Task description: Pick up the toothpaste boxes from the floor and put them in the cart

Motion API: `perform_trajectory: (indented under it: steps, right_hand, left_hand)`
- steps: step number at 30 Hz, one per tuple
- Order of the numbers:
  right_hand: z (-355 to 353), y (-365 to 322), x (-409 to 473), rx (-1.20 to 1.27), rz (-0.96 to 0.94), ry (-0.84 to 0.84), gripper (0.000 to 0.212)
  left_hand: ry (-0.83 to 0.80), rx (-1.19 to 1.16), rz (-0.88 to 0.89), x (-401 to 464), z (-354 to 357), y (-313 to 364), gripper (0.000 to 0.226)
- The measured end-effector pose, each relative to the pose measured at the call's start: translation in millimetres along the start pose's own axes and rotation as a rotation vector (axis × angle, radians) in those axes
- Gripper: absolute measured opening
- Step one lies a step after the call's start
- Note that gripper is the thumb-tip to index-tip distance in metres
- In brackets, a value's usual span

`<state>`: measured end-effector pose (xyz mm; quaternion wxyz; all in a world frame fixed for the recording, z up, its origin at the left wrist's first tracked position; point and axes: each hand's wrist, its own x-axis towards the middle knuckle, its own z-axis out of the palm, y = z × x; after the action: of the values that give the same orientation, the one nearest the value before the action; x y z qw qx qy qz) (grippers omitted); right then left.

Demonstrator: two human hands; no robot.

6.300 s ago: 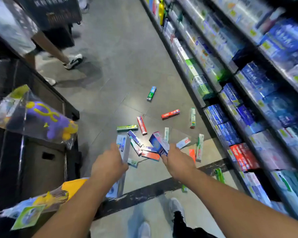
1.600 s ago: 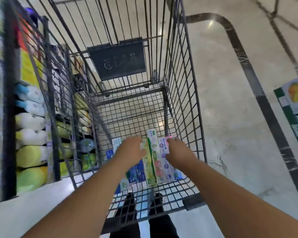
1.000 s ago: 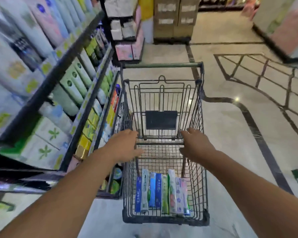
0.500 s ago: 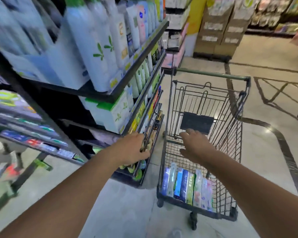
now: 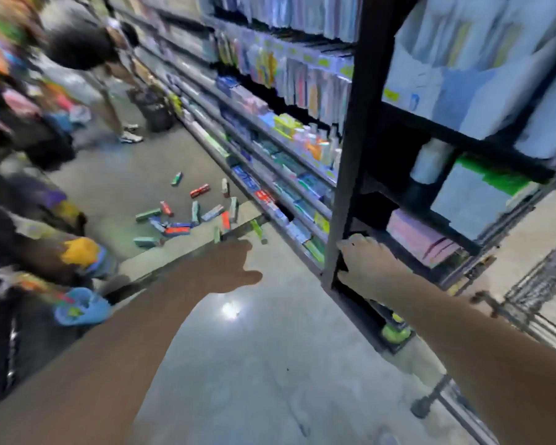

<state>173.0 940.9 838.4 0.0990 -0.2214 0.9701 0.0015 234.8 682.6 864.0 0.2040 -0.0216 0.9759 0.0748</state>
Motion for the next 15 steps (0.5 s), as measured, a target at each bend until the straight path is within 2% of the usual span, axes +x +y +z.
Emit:
perform_trajectory:
  steps: [4, 7, 12, 15]
  right_hand:
    - [-7.0, -93.7, 49.6, -0.004, -0.211, 0.013, 0.045]
    - [-7.2, -143.8, 84.1, -0.019, -0.331, 0.036, 0.048]
    - [0.5, -180.0, 160.3, -0.017, -0.42, 0.015, 0.045]
    - [-1.2, -181.7, 216.1, -0.014, -0.444, 0.026, 0.034]
  left_hand:
    - [0.058, -0.048, -0.176, -36.0, 4.0, -96.3, 0.073]
    - [0.058, -0.082, -0.297, -44.8, 4.0, -142.5, 0.063]
    - [0.046, -0.121, -0.397, -10.2, -5.2, -192.3, 0.06]
    - [0.056, -0.115, -0.428, 27.9, -19.5, -210.3, 0.066]
